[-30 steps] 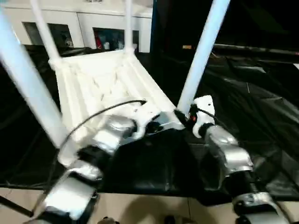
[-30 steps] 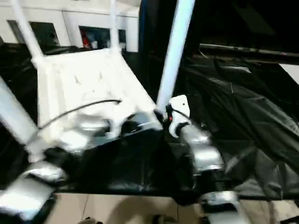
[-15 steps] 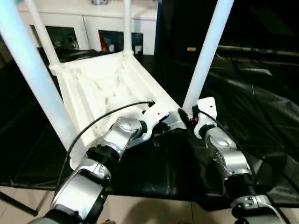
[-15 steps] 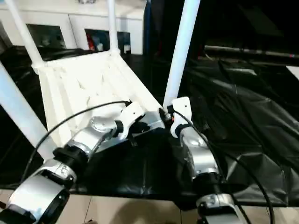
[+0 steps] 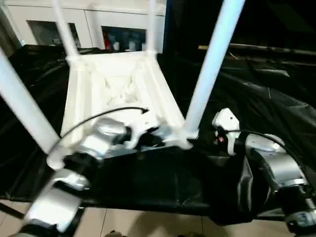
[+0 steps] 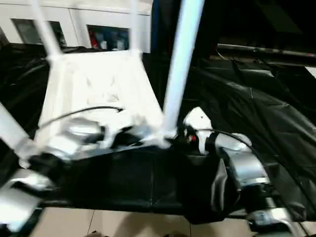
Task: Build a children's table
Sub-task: Rotate leg to tighten
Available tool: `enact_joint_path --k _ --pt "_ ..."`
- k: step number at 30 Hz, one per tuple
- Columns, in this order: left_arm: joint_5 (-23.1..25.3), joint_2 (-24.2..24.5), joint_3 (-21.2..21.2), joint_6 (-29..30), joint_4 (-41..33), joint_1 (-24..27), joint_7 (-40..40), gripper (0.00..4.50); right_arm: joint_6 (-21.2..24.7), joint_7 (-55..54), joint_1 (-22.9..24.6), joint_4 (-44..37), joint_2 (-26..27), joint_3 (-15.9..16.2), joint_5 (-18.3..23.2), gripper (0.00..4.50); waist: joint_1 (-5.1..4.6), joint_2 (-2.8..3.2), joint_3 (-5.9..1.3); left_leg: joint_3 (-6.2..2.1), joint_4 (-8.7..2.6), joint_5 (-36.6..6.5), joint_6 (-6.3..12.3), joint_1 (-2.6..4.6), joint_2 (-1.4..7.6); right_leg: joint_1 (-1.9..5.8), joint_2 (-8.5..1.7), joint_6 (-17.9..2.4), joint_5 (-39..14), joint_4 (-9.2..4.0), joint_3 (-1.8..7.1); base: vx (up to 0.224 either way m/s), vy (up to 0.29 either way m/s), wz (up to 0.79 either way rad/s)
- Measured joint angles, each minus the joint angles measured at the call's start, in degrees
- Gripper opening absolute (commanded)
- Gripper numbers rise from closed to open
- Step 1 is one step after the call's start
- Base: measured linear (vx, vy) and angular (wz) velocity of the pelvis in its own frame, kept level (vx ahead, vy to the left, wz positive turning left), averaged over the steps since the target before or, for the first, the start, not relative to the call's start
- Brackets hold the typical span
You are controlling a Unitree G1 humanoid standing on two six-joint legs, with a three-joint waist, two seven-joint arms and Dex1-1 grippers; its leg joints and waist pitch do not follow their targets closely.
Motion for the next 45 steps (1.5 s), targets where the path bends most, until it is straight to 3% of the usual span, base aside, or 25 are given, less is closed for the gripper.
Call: enact_joint_path --k 3,11,18,28,32,37,41,44,45 --pt "-0.36 1.10 -0.27 0.05 -1.93 0.80 -2.55 0.00 0.05 0.37 0.01 0.21 0.46 1.49 -0.09 3.26 0.26 0.00 0.00 0.02 0.00 0.00 -0.01 0.09 0.04 -0.13 0.05 -0.03 -0.02 0.00 0.02 0.000 0.000 0.00" --pt "-0.40 1.49 -0.28 0.45 -2.80 1.01 -3.51 0.00 0.41 1.50 -1.04 1.19 1.79 1.52 -0.03 3.26 0.66 -0.04 0.02 0.15 0.00 0.00 -0.01 0.11 0.07 -0.18 0.08 -0.05 -0.03 0.02 0.17 0.000 0.000 0.00" --pt "-0.38 1.22 -0.28 0.53 -3.22 1.24 -3.69 0.00 0.42 1.73 -1.43 1.21 2.01 1.72 -0.04 2.69 0.90 -0.05 0.03 0.19 0.00 0.00 -0.01 0.13 0.07 -0.19 0.10 -0.07 -0.04 0.04 0.23 0.000 0.000 0.00" --pt "-0.28 0.63 0.24 0.54 -2.50 1.24 -2.54 0.00 -0.06 1.02 -1.43 2.02 2.69 1.35 -0.22 2.59 0.97 -0.05 0.03 0.23 0.00 0.00 -0.01 0.24 0.07 -0.16 0.12 -0.07 -0.03 0.08 0.31 0.000 0.000 0.00" --pt "0.08 -4.87 3.13 3.14 2.44 -0.67 8.92 0.00 -1.43 -13.55 -2.11 7.71 9.25 -3.26 -2.01 2.59 0.61 -0.35 0.16 0.46 0.00 -0.05 -0.30 0.45 0.00 -0.16 0.23 -0.16 0.20 0.11 0.82 -0.025 0.000 -0.02" --pt "1.55 -12.17 4.08 4.69 7.28 -3.44 22.04 0.00 -0.70 -32.12 -3.04 11.54 17.41 -9.40 -1.91 2.59 -0.06 -0.26 0.11 0.50 -0.04 -0.05 -0.31 0.50 -0.14 -0.14 0.25 0.07 0.13 0.07 1.07 0.000 0.000 0.00" --pt "2.89 -15.04 4.54 4.75 8.95 -4.30 26.98 0.00 -1.01 -41.38 -3.91 12.47 20.88 -10.16 -3.30 2.59 -0.05 0.03 -0.06 0.51 -0.10 -0.05 -0.31 0.44 -0.14 -0.10 0.28 0.15 0.09 0.04 1.11 0.000 0.000 0.00" --pt "3.43 -15.79 4.56 4.67 9.32 -4.38 27.93 0.00 -2.12 -42.54 -3.87 12.51 21.43 -10.27 -5.85 2.59 -0.04 0.14 -0.20 0.52 -0.10 -0.06 -0.30 0.46 -0.15 -0.03 0.28 0.16 0.08 0.01 1.12 0.000 0.000 0.00" --pt "3.61 -15.86 4.58 4.65 9.38 -4.40 28.01 0.00 -2.69 -42.47 -3.82 12.51 21.43 -10.22 -6.23 2.89 -0.07 0.15 -0.22 0.52 -0.11 -0.06 -0.30 0.46 -0.15 -0.03 0.28 0.16 0.08 0.00 1.13 0.000 0.000 0.00"
